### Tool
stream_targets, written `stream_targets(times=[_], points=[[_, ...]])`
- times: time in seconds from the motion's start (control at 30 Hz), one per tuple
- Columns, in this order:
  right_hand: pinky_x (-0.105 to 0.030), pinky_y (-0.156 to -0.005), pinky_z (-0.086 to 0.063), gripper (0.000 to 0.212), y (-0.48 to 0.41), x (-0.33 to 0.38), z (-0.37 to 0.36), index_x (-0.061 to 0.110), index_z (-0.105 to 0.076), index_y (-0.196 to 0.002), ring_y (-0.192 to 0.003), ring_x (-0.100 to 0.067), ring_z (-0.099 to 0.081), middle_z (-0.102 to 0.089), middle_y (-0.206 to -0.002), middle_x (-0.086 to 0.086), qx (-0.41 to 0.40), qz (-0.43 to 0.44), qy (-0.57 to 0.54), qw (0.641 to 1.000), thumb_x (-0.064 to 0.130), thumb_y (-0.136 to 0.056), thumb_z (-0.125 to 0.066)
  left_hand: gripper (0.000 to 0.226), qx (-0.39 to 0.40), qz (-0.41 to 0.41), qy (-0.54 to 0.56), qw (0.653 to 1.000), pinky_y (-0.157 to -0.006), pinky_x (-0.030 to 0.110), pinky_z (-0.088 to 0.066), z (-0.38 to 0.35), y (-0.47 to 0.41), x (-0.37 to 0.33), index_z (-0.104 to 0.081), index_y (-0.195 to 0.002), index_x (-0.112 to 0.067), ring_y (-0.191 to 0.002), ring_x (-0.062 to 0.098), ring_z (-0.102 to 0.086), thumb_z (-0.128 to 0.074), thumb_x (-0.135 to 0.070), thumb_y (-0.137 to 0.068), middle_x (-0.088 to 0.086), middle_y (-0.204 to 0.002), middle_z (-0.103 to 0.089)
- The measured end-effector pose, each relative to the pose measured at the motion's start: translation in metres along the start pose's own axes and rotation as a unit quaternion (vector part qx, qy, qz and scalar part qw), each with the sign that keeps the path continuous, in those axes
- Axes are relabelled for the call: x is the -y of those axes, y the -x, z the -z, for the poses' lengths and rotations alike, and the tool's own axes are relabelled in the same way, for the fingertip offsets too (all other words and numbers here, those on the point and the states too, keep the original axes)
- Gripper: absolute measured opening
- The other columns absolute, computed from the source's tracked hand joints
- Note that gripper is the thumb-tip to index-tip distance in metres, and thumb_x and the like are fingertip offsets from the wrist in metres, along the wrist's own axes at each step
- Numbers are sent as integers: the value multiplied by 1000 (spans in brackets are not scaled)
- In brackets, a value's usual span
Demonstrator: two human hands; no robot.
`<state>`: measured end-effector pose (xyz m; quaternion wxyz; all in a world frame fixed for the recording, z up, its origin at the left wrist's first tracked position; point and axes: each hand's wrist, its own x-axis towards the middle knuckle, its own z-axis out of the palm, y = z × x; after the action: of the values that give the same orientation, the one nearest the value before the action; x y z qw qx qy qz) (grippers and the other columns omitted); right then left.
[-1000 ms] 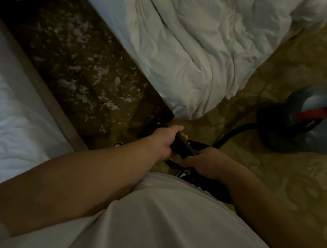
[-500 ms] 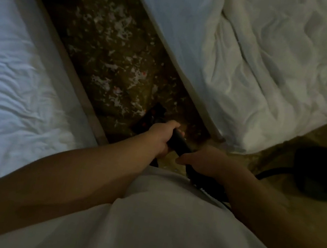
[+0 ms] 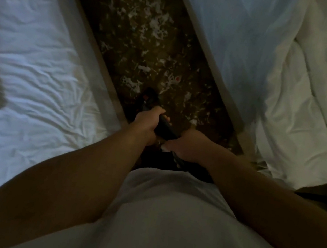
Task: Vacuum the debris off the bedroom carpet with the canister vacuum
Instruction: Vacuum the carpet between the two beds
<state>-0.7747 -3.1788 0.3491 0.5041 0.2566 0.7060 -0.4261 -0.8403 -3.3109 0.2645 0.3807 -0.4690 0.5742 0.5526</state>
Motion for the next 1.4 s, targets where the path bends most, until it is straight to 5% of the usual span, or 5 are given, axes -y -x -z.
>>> stream_targets(times=[0.57,0.93,1.1,1.2,1.4], points=[[-31,-62,-44,34,-32,35,19,10,-72,-98,-73,-21,-63,-65,-82,-5,-39,40,-63,996,43,-92,-74,24,-2,-52,-11,999,-83,40,-60,-12,-16,-72,-64,-112,-7,-77,21,-67,-70,-19,-92,8,-85,-66],[-30,-58,-43,30,18,-94,66,14,-63,-98,-74,-19,-58,-58,-87,-4,-72,-6,-138,988,42,-92,-75,11,50,-46,-94,993,-64,34,-58,-144,44,7,-62,-102,-3,-72,17,-61,-63,-13,-96,7,-83,-60],[-30,-56,-42,34,61,-169,89,12,-63,-101,-72,-21,-58,-60,-87,-7,-68,-37,-133,988,43,-93,-75,10,77,-17,-95,992,-73,37,-58,-199,72,71,-61,-92,-4,-67,19,-58,-63,-13,-97,7,-75,-57],[-34,-65,-53,35,88,-217,94,9,-69,-99,-79,-27,-65,-69,-95,-14,-72,-56,-158,983,41,-90,-78,13,95,-5,-112,989,-59,33,-54,-225,90,116,-62,-104,-3,-66,19,-58,-63,-13,-97,8,-74,-58],[-50,-71,-67,34,132,-300,94,4,-72,-101,-71,-36,-77,-78,-87,-19,-73,-80,-203,973,37,-91,-77,9,108,9,-142,984,-71,37,-56,-267,123,193,-60,-95,-3,-72,20,-60,-62,-12,-97,10,-81,-60]])
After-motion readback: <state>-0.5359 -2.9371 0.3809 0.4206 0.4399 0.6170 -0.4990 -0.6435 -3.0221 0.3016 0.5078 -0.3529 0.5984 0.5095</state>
